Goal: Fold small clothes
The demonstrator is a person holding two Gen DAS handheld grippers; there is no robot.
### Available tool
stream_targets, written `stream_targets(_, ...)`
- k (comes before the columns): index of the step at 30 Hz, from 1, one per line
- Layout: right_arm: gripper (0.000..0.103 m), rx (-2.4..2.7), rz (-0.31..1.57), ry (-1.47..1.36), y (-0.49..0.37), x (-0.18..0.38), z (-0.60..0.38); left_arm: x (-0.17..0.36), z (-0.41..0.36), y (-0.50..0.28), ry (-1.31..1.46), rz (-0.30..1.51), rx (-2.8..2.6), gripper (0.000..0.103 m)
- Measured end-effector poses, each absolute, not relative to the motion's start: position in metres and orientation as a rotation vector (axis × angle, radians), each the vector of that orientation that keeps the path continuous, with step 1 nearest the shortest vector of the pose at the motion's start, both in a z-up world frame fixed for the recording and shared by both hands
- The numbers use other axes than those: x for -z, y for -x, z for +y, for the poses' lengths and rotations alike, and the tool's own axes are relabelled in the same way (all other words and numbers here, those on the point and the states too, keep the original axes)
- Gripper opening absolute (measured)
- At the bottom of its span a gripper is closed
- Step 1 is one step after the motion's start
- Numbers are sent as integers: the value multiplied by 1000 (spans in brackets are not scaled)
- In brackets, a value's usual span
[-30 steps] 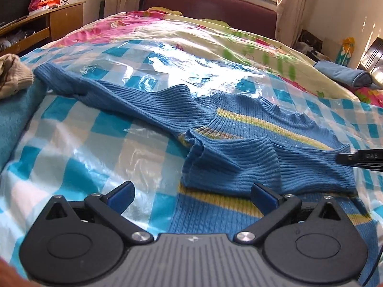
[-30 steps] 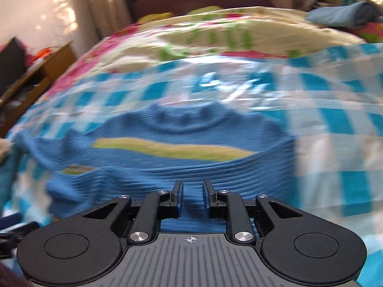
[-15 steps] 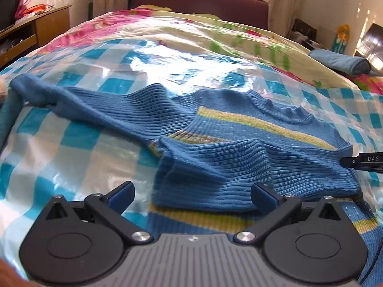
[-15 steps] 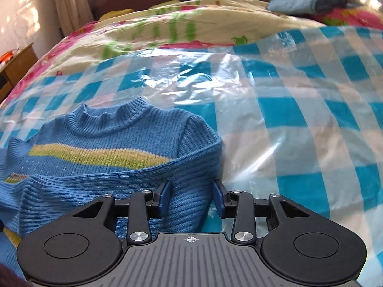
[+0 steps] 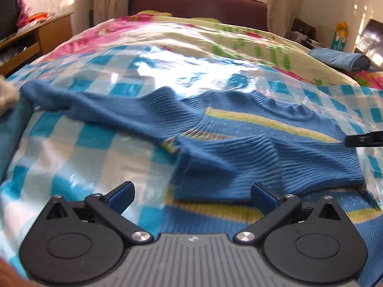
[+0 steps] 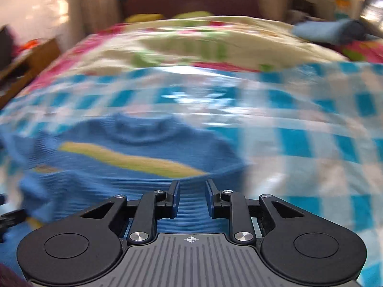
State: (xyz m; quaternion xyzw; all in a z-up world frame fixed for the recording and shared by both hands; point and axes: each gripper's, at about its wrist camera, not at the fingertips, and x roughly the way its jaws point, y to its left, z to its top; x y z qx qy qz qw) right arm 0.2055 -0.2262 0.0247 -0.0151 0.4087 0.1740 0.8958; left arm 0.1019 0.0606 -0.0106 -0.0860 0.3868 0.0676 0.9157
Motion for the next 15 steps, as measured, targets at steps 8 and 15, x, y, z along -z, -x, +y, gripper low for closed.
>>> stream_targets(8,33,-806,845,209,-202,-15,-96,19,79,-93,244,801,-154,103)
stream_targets(15,34,-898,900,358,-218,5,-34,26,85,-94,271,797,-129,103)
